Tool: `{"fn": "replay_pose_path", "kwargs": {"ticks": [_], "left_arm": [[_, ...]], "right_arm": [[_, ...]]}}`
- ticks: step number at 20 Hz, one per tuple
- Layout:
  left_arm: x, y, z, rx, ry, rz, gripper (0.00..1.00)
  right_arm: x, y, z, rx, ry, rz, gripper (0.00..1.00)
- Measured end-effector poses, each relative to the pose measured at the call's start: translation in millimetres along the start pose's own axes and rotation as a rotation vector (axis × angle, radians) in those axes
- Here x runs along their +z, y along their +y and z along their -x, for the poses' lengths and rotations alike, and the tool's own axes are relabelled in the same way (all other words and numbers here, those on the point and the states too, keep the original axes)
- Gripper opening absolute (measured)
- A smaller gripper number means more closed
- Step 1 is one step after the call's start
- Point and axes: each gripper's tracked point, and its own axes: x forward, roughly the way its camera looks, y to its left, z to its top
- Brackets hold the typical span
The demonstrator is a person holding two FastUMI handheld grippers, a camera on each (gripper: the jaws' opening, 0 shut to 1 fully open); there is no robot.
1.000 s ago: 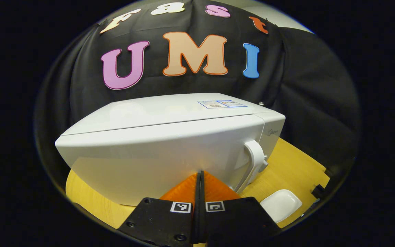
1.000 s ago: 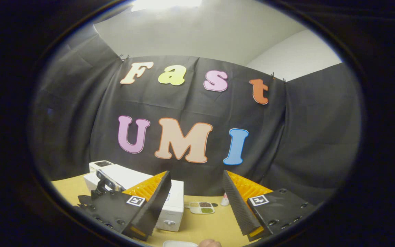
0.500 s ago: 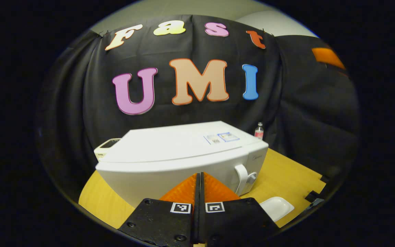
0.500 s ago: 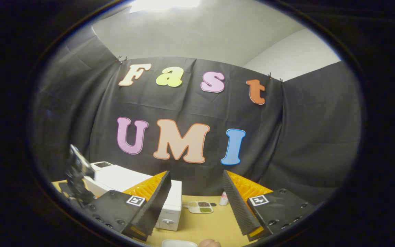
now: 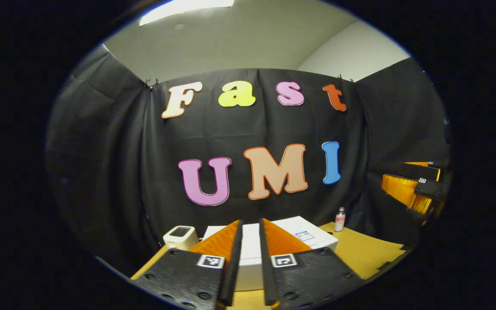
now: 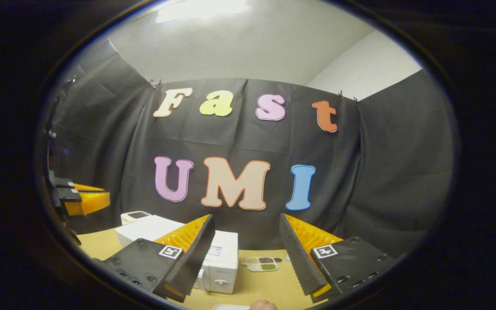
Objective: Open the microwave oven with the left hand, put the food in, and close the microwave oven.
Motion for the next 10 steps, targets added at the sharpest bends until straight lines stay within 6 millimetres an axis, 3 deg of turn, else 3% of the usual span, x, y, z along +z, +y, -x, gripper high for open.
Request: {"fn": "replay_pose_path", "kwargs": {"ticks": [3, 5, 6, 7, 10], "left_arm": [[7.9, -9.7, 12.6, -0.001, -0.017, -0.005, 0.94], [6.5, -6.8, 21.2, 0.03, 0.004, 0.05, 1.0], [4.7, -6.8, 24.6, 0.035, 0.013, 0.06, 0.96], [4.7, -4.0, 24.6, 0.041, 0.015, 0.053, 1.0], [16.9, 4.9, 29.7, 0.07, -0.014, 0.023, 0.97]], "right_arm": [[4.1, 4.0, 3.8, 0.02, -0.01, -0.013, 0.94], [8.0, 6.9, 6.2, 0.031, -0.019, -0.014, 0.94], [9.7, 6.9, 8.4, 0.035, -0.024, -0.015, 0.94], [11.9, 7.5, 11.0, 0.037, -0.026, -0.018, 0.94], [15.6, 6.8, 17.5, 0.04, -0.034, -0.027, 0.94]]}}
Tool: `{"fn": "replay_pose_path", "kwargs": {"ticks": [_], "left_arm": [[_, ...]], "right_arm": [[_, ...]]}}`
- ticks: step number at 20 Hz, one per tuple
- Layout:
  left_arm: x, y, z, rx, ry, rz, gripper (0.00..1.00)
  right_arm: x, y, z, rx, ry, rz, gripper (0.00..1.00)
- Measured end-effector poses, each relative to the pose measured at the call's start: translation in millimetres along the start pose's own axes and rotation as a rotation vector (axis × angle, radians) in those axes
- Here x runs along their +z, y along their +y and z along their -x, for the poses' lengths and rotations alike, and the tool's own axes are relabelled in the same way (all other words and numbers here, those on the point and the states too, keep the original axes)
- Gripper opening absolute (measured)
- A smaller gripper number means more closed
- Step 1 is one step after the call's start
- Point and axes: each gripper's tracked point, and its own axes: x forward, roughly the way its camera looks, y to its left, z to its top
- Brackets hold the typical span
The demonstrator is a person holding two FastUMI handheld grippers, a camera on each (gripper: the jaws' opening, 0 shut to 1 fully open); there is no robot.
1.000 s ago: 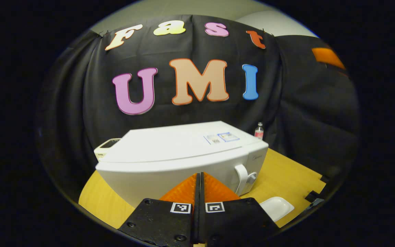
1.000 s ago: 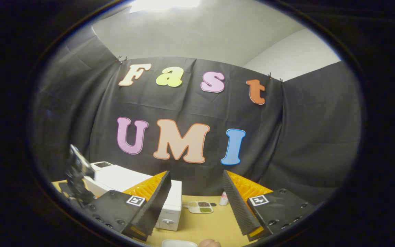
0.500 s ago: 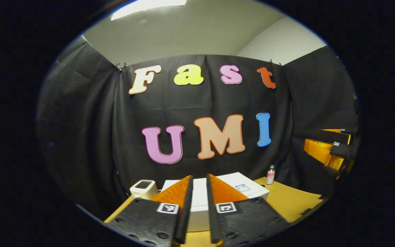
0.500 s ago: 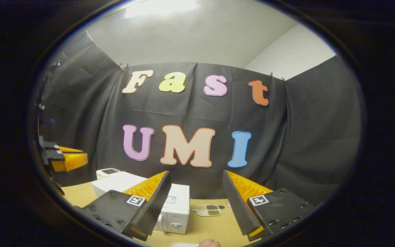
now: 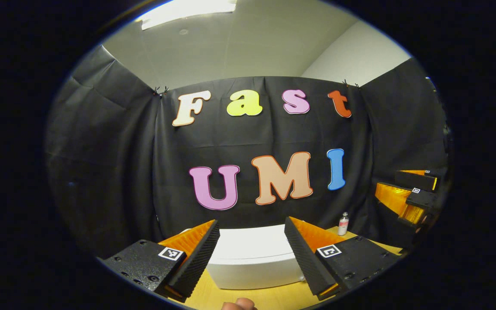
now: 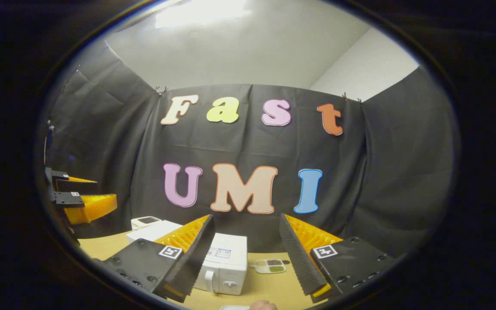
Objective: Open the microwave oven with the left hand, put the food in, and close the microwave oven.
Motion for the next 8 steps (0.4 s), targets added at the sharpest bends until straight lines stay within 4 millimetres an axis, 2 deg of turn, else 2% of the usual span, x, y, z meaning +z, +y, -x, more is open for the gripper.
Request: {"fn": "replay_pose_path", "kwargs": {"ticks": [2, 6, 8], "left_arm": [[5.6, -5.4, 3.0, -0.008, -0.017, 0.007, 0.97], [2.5, -11.5, 6.0, -0.032, -0.006, 0.004, 0.96], [1.5, -10.6, 6.9, -0.036, -0.006, 0.004, 1.0]], "right_arm": [[-0.7, -0.1, 4.6, -0.002, 0.002, 0.0, 0.94], [-5.1, 1.3, 10.1, -0.004, 0.015, 0.016, 0.94], [-5.4, 3.1, 12.3, -0.008, 0.016, 0.018, 0.94]]}}
